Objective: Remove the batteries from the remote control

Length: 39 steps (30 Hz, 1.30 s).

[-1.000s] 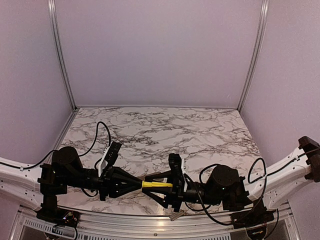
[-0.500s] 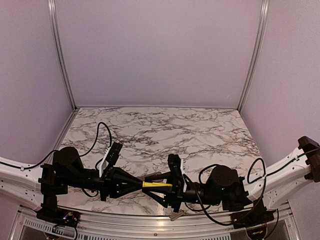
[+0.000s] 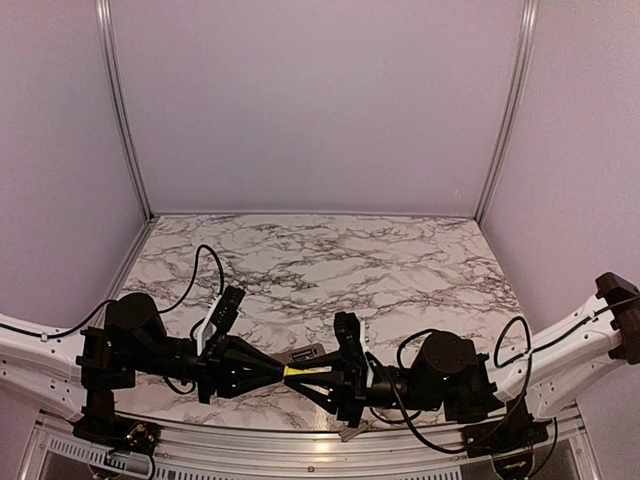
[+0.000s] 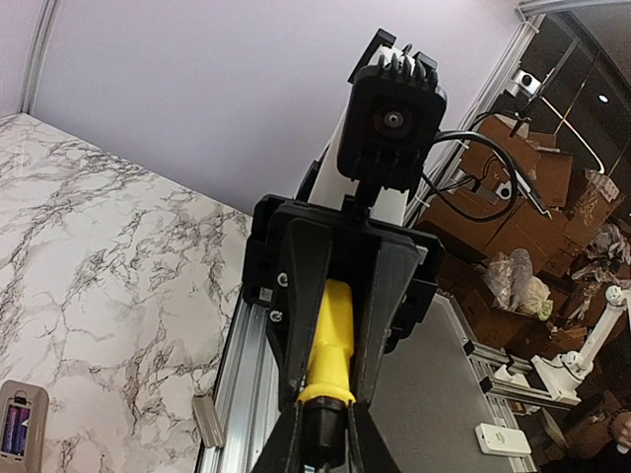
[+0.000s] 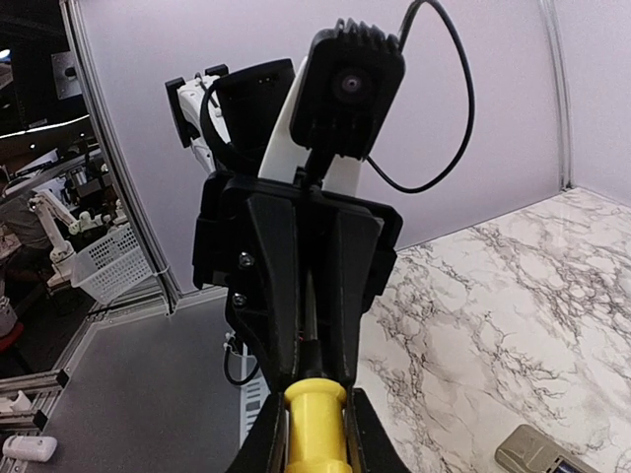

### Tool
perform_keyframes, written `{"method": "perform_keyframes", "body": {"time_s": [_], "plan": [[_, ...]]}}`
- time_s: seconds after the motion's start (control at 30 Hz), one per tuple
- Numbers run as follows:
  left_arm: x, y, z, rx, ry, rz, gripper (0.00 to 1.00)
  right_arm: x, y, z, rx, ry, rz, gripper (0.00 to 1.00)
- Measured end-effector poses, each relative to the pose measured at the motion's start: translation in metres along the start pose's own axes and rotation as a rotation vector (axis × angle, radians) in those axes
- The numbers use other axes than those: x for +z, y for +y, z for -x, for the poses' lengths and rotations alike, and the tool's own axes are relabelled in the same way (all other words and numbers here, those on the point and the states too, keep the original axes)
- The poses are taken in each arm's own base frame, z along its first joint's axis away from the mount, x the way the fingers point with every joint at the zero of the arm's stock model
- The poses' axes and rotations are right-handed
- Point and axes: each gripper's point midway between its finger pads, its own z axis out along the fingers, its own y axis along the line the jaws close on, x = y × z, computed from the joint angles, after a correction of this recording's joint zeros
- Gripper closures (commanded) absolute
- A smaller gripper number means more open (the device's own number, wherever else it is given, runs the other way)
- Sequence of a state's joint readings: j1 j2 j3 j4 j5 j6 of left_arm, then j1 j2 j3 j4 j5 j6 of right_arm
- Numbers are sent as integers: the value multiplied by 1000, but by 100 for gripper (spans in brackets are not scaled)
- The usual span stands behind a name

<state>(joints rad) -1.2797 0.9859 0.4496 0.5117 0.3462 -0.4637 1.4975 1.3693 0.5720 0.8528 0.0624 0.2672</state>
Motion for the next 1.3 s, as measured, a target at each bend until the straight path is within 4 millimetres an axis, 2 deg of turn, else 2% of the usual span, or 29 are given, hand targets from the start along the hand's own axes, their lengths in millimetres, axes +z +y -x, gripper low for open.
{"method": "perform_keyframes", "body": {"time_s": [0.2, 0.27, 0.43, 0.47, 0.5, 0.57, 0.63, 0.73, 1.0, 1.2, 1.3], "plan": [[0, -1, 0, 0, 1, -4, 100, 0, 1, 0, 2, 0, 3, 100], [0, 0, 0, 0, 0, -3, 100, 0, 1, 0, 2, 0, 3, 100], [0, 0, 1, 4, -2, 1, 86, 0, -1, 1, 14, -2, -6, 100], [-1, 1, 1, 5, -4, 5, 80, -1, -2, 1, 19, -2, -9, 100], [-1, 3, 3, 11, -11, 22, 62, -2, -3, 2, 32, -4, -16, 100], [-1, 6, 4, 22, -15, 38, 42, -2, -6, 2, 40, -4, -27, 100], [-4, 12, 6, 28, -23, 81, 21, -8, -17, -3, 53, 2, -72, 100], [-7, 19, 9, 40, -35, 128, 4, -20, -34, -13, 72, 24, -135, 100], [-14, 47, 8, 50, -47, 285, 1, -37, -53, -26, 99, 50, -222, 100], [-25, 90, 3, 48, -63, 521, 1, -51, -68, -36, 117, 78, -310, 100], [-31, 112, -7, 53, -40, 635, 1, -56, -75, -40, 121, 96, -350, 100]]}}
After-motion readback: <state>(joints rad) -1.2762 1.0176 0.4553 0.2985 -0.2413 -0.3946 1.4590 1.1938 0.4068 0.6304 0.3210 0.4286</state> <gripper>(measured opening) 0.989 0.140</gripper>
